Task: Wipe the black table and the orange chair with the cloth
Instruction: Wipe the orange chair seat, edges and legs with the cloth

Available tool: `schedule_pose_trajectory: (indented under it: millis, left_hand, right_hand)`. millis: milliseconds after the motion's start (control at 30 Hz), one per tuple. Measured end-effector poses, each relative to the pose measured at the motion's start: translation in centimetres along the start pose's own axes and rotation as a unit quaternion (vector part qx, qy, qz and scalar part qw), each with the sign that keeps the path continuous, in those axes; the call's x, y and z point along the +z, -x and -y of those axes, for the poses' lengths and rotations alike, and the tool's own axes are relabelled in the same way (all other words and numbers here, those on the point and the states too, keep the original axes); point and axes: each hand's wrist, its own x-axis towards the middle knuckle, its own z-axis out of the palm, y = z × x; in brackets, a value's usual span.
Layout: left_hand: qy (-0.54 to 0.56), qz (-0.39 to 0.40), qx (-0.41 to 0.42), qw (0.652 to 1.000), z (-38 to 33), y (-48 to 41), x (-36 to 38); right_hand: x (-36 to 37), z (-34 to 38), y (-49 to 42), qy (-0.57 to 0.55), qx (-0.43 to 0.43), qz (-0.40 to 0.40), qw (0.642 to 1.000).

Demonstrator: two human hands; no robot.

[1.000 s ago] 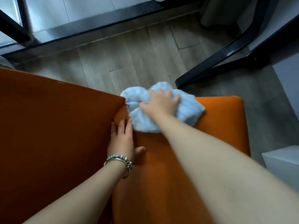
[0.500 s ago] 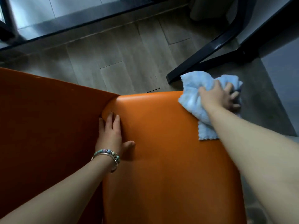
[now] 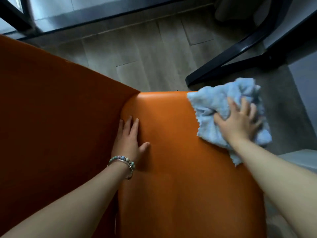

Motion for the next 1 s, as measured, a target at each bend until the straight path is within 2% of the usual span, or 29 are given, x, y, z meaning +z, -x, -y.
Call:
schedule_pose_trajectory:
  millis: [67, 133, 167, 233, 300, 333, 400, 467, 533, 633, 733, 800, 833, 867, 933, 1000]
  left_hand:
    - [0.030, -0.007, -0.003, 1.000, 0.5, 1.0, 0.1]
    - [0.078, -0.020, -0.018, 0.997, 1.2, 2.2, 0.2]
    - [0.103, -0.030, -0.029, 0.994, 1.7, 2.7, 0.3]
    - [0.160, -0.055, -0.042, 0.985, 2.6, 3.3, 0.4]
    - [0.243, -0.102, -0.046, 0.964, 3.2, 3.9, 0.3]
    - [0.283, -0.128, -0.056, 0.949, 3.3, 4.1, 0.1]
    - [0.321, -0.146, -0.075, 0.933, 3.1, 4.3, -0.3]
    - [0.316, -0.137, -0.079, 0.935, 3.0, 4.5, -0.1]
    - [0.285, -0.115, -0.072, 0.949, 2.6, 4.4, 0.3]
    - [0.215, -0.071, -0.042, 0.973, 1.3, 3.6, 0.6]
    - [0.028, 0.027, -0.055, 0.998, -0.8, 2.8, 1.1]
    - [-0.059, 0.053, -0.069, 0.994, -2.0, 2.6, 1.5]
    - [-0.081, 0.051, -0.068, 0.993, -2.4, 2.5, 1.6]
    - [-0.094, 0.046, -0.059, 0.993, -2.7, 2.3, 1.7]
    - [-0.121, 0.042, -0.016, 0.992, -3.2, 2.0, 2.1]
    - [-0.153, 0.040, 0.020, 0.987, -3.7, 1.8, 2.4]
  right_hand:
    - [0.0, 0.4, 0.3, -0.043, 0.108, -0.024, 0.993]
    - [0.8, 3.6, 1.4, -0.061, 0.148, -0.023, 0.987]
    - [1.5, 6.0, 2.5, -0.053, 0.117, -0.007, 0.992]
    - [3.2, 11.3, 5.5, -0.008, -0.035, 0.046, 0.998]
    - [5.2, 16.1, 9.3, 0.030, -0.222, 0.110, 0.969]
    - [5.9, 17.8, 10.8, 0.046, -0.289, 0.126, 0.948]
    - [6.2, 18.9, 11.2, 0.060, -0.346, 0.123, 0.928]
    - [6.0, 17.5, 9.4, 0.072, -0.360, 0.108, 0.924]
    - [4.9, 14.3, 6.7, 0.071, -0.309, 0.088, 0.944]
    - [2.2, 7.7, 3.1, 0.040, -0.143, 0.042, 0.988]
    - [1.3, 1.0, 2.9, 0.010, -0.010, -0.005, 1.000]
    - [2.1, -0.4, 5.0, -0.022, 0.064, -0.037, 0.997]
    - [2.5, 0.1, 6.1, -0.022, 0.073, -0.038, 0.996]
    - [3.2, 1.1, 6.8, -0.009, 0.046, -0.023, 0.999]
    - [3.9, 3.3, 7.3, 0.035, -0.111, 0.031, 0.993]
    - [3.5, 4.2, 5.7, 0.062, -0.282, 0.049, 0.956]
